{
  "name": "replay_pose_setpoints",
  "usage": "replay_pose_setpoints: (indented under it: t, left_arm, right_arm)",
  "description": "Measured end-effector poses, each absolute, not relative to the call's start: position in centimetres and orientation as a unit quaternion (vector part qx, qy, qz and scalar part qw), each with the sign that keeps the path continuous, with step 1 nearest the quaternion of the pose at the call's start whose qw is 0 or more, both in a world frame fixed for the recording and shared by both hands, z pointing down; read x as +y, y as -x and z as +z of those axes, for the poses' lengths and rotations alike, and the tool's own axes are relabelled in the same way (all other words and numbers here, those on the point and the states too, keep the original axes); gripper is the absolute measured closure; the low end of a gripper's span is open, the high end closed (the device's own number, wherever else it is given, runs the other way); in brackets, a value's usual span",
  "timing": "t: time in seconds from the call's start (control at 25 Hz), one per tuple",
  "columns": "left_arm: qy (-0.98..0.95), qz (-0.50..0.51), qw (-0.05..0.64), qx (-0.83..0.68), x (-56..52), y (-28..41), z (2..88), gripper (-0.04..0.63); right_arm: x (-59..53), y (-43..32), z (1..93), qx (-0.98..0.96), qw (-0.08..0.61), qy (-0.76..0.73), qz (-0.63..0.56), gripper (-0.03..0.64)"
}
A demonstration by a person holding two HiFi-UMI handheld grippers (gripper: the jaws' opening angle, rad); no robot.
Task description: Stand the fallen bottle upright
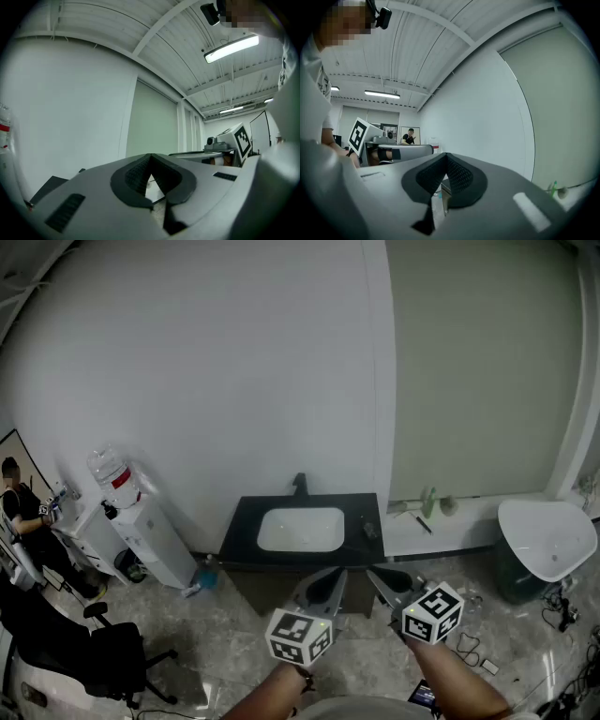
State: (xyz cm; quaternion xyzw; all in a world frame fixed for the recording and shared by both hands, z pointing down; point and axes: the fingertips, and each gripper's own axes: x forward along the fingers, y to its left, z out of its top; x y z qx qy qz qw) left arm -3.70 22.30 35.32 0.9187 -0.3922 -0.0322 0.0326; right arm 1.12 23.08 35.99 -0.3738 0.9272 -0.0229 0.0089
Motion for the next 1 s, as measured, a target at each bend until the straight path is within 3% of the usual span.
replay_pose_setpoints:
  t: [1.0]
  left_arm:
    - [-0.931,-0.032,0.043,-0.361,20.9,9.7,36.7,0.589]
  right_arm:
    - [22.1,4.7,37.5,0.919,0.007,0.392,-0.034,0.615]
